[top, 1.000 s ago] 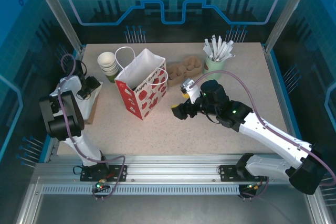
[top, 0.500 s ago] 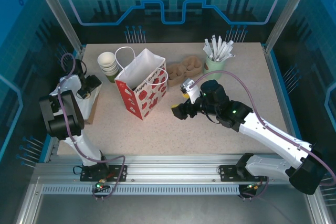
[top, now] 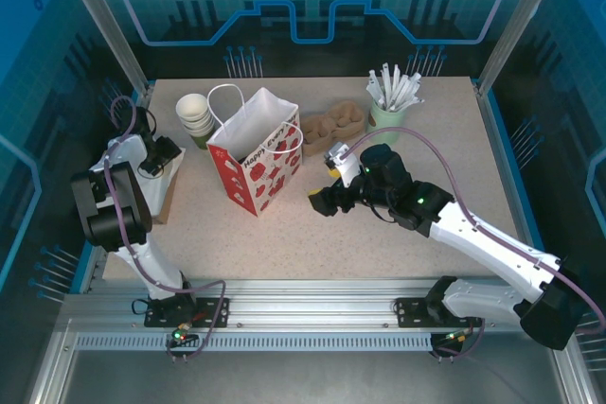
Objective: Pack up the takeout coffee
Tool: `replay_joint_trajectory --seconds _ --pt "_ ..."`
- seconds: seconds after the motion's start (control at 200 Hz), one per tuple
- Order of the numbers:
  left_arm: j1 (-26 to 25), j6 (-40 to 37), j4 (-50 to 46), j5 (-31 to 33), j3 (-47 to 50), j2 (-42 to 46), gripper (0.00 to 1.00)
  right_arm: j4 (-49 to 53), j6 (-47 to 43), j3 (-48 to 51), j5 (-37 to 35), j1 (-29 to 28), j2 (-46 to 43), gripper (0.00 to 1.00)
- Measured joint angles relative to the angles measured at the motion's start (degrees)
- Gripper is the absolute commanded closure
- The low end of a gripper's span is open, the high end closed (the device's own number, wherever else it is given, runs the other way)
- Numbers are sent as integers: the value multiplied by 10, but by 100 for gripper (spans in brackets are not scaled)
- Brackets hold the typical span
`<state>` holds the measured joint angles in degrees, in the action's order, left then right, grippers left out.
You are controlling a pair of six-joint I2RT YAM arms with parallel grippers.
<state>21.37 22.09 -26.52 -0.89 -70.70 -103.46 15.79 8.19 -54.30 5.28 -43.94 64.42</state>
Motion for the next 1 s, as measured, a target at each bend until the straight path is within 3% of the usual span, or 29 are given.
replay_joint_trajectory --seconds 0.445,1.0 --pt "2 0 -2 0 0 14 64 0 0 0 9 0 3 19" --pt "9 -3 -12 -3 -1 39 95 0 0 0 12 0 7 19"
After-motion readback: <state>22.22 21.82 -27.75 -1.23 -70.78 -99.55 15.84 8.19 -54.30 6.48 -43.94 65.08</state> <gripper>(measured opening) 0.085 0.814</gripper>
